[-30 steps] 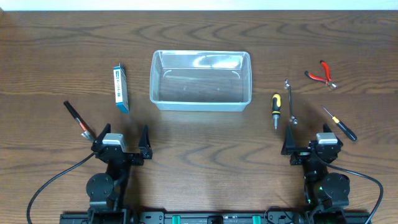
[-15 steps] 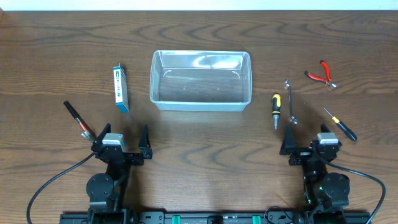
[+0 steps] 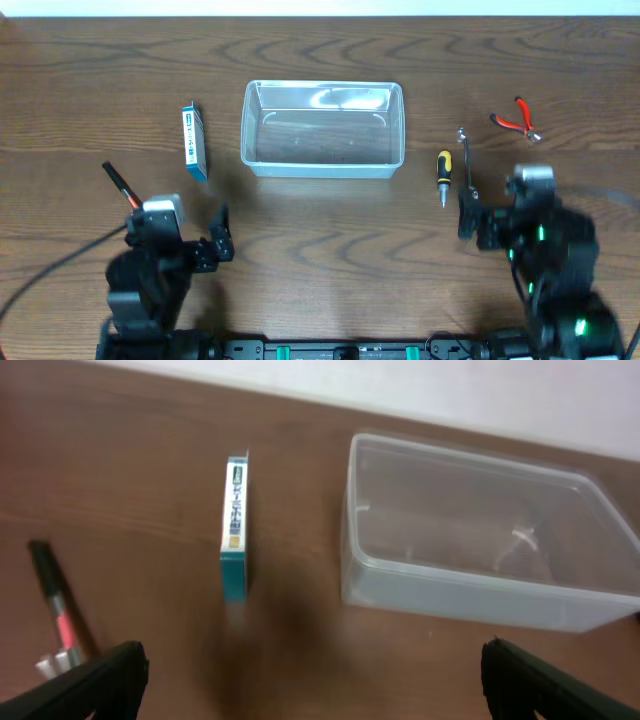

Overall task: Pack container
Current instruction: 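Move the right gripper over the yellow-black screwdriver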

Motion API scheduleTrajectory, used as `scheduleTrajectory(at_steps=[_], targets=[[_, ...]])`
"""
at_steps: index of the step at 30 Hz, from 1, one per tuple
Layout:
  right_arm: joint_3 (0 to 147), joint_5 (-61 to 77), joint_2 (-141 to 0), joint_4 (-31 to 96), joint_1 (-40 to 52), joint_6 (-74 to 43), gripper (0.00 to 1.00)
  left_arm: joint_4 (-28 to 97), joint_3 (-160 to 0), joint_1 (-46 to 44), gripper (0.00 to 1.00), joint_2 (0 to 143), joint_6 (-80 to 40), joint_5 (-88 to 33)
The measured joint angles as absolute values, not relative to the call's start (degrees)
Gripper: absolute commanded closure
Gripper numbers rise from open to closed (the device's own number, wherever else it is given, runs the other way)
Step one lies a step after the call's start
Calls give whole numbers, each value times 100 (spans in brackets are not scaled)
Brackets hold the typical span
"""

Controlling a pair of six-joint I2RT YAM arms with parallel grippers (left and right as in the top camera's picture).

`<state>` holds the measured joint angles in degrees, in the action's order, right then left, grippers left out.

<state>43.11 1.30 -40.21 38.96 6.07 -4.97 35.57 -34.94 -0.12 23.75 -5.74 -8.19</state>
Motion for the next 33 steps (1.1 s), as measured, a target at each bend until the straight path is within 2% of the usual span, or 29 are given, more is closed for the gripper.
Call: scheduleTrajectory(at_steps=[5,9,23,33], targets=[[6274,163,-6145,5546,607,-443,1,4871,-4648,-12,2,3721,-574,-753],[7072,399,-7142,6119,607,-429,1,5339,-5271,-12,2,4486,-572,-731],[7227,255,-9459,5369,607,-1347,1,5387,-5380,-12,2,4831,-572,-729],[7225,202,-10643,4936,607,-1514,1,5389,-5380,-12,2,4831,-572,-729]])
